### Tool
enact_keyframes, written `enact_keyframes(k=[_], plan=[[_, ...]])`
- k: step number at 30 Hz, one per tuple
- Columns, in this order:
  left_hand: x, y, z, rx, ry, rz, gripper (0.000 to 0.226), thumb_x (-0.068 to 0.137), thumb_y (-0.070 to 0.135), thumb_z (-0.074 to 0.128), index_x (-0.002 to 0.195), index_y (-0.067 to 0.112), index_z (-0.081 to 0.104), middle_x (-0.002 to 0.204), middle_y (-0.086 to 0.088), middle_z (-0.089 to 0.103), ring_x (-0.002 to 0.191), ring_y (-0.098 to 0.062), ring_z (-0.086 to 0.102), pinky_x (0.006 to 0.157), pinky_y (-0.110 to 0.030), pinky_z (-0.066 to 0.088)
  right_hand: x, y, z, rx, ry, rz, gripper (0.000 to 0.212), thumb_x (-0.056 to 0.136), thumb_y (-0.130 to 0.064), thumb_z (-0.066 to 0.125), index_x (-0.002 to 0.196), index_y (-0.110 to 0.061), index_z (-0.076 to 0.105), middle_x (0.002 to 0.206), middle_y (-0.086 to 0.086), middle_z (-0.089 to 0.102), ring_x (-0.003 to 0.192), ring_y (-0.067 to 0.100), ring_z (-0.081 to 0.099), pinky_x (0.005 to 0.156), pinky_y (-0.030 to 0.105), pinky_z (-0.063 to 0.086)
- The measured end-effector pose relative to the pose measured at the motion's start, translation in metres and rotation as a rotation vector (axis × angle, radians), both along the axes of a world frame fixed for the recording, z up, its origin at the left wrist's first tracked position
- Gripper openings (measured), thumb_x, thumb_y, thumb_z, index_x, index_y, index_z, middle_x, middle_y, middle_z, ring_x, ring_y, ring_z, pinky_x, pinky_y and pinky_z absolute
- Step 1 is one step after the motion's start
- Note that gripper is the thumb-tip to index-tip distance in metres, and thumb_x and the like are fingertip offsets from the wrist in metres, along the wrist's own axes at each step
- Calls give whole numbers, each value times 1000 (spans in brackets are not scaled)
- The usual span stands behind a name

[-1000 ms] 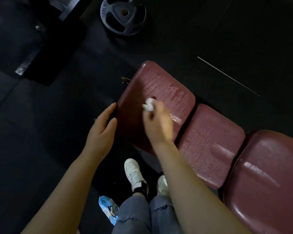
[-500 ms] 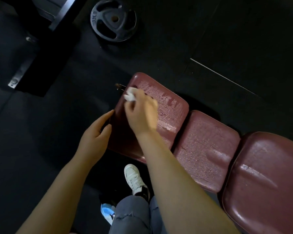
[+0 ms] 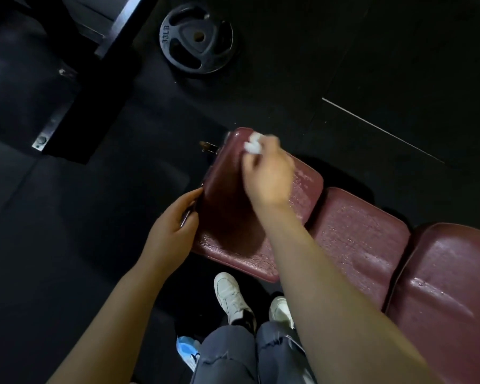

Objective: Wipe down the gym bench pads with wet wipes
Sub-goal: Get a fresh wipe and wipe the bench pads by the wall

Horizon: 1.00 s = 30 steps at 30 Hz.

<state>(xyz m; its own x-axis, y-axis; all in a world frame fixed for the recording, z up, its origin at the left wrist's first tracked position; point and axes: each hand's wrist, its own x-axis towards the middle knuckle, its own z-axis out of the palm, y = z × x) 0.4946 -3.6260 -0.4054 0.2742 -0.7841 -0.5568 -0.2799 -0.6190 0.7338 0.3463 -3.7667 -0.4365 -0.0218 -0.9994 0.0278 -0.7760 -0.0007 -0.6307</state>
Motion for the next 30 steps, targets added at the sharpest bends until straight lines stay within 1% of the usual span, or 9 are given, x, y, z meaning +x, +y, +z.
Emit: enact_keyframes(k=[4,7,12,15,16,19,22,27,30], plan=[[-1,0,-2,-4,-18,5,51,99,17,48,130,57,50,122,28,62,111,3,61,97,-38,52,32,-20,12,-153,166,472,17,81,-20,59,96,-11,60,80,6,68,78,31,61,73,39,38],[-5,-1,1,-18,-36,7,49,98,19,48,131,56,49,121,29,61,110,7,59,97,-34,51,-12,-25,1,-47,243,288,28,88,-28,54,111,-14,59,88,8,69,87,32,62,81,40,38],[-13,-2,7,5,-96,-48,51,98,24,49,143,47,39,135,24,52,120,-1,53,103,-40,48,-102,22,-19,125,255,26,23,93,-25,52,111,-11,57,81,13,67,79,35,62,81,40,43],[-19,0,17,-81,-195,-135,56,96,15,52,142,45,37,122,44,49,114,16,49,93,-19,47,-137,46,-22,278,312,-16,24,96,-28,49,107,-8,56,81,16,67,80,38,62,76,41,49],[-21,1,17,-103,-239,-161,57,95,14,52,144,41,38,130,42,46,121,16,45,97,-20,46,-145,51,-21,327,303,-4,24,96,-29,49,106,-9,56,82,15,67,79,38,62,73,42,51],[-31,6,12,-83,-436,-212,65,94,16,54,154,24,30,160,8,27,148,-13,20,121,-46,24,-168,56,-12,243,118,-49,18,90,-25,58,100,-11,60,85,10,65,79,31,59,68,35,46],[-54,12,11,-149,-548,-296,67,92,14,55,154,18,30,164,1,21,151,-19,12,123,-43,14,-200,47,-5,103,-24,-199,14,87,-19,59,97,-8,61,95,10,60,85,26,56,70,26,35],[-105,24,9,-251,-599,-468,64,90,6,59,150,12,38,161,-6,28,151,-19,16,124,-45,12,-239,27,-1,235,-76,-228,14,94,-27,47,106,-22,53,77,-6,64,62,10,59,53,26,42],[-137,29,3,-274,-502,-556,65,89,5,60,150,11,39,160,-5,30,151,-20,19,124,-40,12,-233,13,-2,198,-63,-68,14,91,-23,51,98,-17,61,84,6,69,81,25,64,72,38,52]])
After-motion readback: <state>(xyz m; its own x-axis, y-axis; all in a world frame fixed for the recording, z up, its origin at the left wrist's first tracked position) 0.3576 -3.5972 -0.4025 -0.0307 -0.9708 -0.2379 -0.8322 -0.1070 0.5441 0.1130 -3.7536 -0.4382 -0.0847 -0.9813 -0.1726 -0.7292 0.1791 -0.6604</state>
